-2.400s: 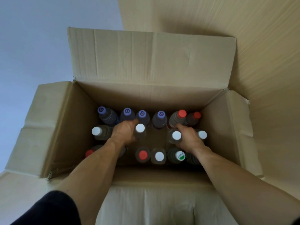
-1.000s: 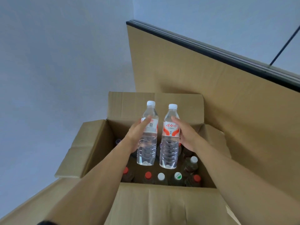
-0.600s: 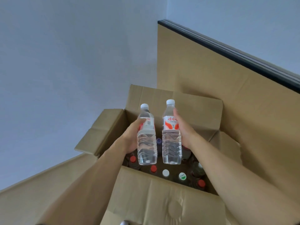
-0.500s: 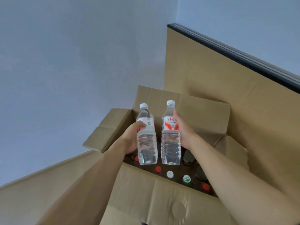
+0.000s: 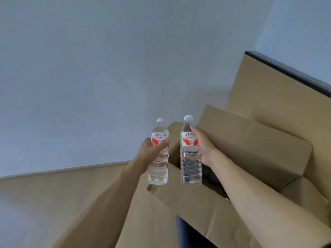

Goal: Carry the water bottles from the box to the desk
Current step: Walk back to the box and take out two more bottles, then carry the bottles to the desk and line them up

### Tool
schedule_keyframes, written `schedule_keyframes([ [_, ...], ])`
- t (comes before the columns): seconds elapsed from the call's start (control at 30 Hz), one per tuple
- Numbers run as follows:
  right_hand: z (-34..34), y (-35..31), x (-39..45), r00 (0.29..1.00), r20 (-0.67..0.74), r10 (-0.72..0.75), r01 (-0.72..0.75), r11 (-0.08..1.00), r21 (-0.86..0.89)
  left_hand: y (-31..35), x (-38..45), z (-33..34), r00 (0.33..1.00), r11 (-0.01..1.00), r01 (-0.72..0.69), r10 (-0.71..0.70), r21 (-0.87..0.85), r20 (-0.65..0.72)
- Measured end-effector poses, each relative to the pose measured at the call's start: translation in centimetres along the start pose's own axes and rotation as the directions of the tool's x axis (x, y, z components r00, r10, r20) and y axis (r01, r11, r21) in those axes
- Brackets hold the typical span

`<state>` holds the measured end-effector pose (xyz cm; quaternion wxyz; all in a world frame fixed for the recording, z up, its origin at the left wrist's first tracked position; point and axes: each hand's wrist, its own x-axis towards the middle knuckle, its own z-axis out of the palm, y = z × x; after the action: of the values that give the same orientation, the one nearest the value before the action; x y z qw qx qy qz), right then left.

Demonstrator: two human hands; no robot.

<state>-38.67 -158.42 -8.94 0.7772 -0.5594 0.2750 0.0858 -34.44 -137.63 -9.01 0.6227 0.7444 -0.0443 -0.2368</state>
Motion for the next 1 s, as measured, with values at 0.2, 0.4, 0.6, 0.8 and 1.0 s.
schedule_keyframes([
  [0.2, 11.3, 2.7, -1.3, 0.993, 0.112, 0.028, -0.009, 0.986, -0.166, -2.2, -4.8, -9.5, 0.985, 0.988, -0.029, 0.002, -0.152, -0.174],
  [0.4, 23.4, 6.6, -2.9, 0.955, 0.289, 0.07, -0.001, 0.972, -0.235, -5.5, -10.5, -18.7, 0.935, 0.972, -0.053, -0.033, -0.23, -0.353],
  [0.6, 34.5, 10.7, -4.9, 0.908, 0.41, 0.088, 0.045, 0.952, -0.303, -9.0, -17.1, -26.4, 0.862, 0.949, -0.085, -0.083, -0.303, -0.5],
  [0.8, 44.5, 14.7, -6.7, 0.812, 0.547, 0.204, 0.097, 0.876, -0.472, -12.3, -23.1, -32.9, 0.738, 0.925, -0.188, -0.088, -0.329, -0.669],
  [1.0, 53.0, 19.3, -8.2, 0.618, 0.644, 0.451, 0.075, 0.782, -0.619, -15.9, -28.5, -38.0, 0.532, 0.89, -0.191, -0.261, -0.415, -0.805],
])
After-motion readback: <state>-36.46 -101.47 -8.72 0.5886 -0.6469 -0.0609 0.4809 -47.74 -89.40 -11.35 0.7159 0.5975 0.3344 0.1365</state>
